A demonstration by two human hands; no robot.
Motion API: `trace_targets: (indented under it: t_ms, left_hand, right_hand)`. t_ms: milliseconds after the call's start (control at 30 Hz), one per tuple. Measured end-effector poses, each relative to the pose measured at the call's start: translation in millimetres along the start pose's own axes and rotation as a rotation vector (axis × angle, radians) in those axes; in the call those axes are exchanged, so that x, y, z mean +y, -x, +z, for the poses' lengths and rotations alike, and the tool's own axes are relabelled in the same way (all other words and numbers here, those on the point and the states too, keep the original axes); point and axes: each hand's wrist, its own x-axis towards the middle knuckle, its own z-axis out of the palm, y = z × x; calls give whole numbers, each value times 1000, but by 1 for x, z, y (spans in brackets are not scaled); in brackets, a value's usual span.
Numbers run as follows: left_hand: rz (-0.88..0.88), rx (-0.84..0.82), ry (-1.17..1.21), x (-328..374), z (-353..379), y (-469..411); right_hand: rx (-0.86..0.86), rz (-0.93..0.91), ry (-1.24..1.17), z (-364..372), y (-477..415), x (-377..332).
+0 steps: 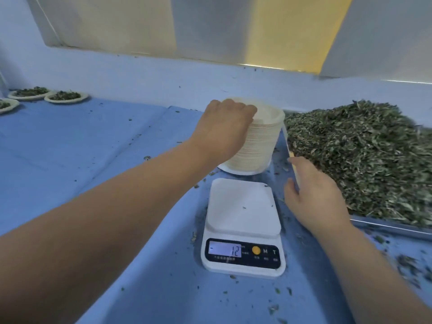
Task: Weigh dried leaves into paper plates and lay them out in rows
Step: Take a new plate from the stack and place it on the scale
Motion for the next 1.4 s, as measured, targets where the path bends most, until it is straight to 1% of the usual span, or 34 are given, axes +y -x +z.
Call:
trace_targets:
  t_ms: [100, 233, 367, 467, 600, 667, 767, 867, 967, 1033, 1100, 1167, 1200, 1233, 1300, 1400]
  left_hand:
    - [46, -89, -108, -2, -1, -9]
    - [150, -130, -188, -2, -6, -16]
    - [283, -161, -282, -5, -13, -18]
    - [285, -188, -298, -7, -15, -19]
    - [301, -179, -315, -3, -15, -20]
    - [328, -166, -364, 1, -16, -20]
    - [428, -152, -480, 11, -14, -19]
    - [411, -170, -486, 18, -15, -22]
    - [306, -116, -390, 19, -22, -26]
    - [197, -23, -271, 16, -26, -26]
    - [11, 69, -119, 12, -30, -21]
    - [-187, 126, 75, 9, -31, -11]
    - [-257, 146, 174, 7, -29, -4]
    - [-299, 158, 267, 7, -26, 5]
    - [-318, 198, 424, 10, -19, 28]
    - [-313, 329, 568, 14, -10, 60]
  right_hand:
    - [-4, 64, 97, 3, 2, 1]
    - [-72, 125, 204, 8, 4, 1]
    - [-101, 137, 211, 8, 4, 0]
    - [-85, 130, 204, 7, 6, -3]
    - [-74, 134, 179, 6, 7, -2]
    - [-71, 132, 177, 6, 7, -3]
    - [-66, 123, 156, 6, 8, -3]
    - [-61, 121, 146, 6, 7, -2]
    - [-46, 126, 120, 6, 8, -1]
    - [-47, 127, 110, 6, 8, -1]
    - [-43, 135, 91, 5, 7, 0]
    - [-19, 157, 20, 5, 6, 1]
    - [-5, 170, -23, 5, 5, 2]
    - [3, 182, -59, 5, 5, 3]
    - [-17, 209, -107, 4, 5, 3]
    - [-53, 240, -190, 6, 1, 5]
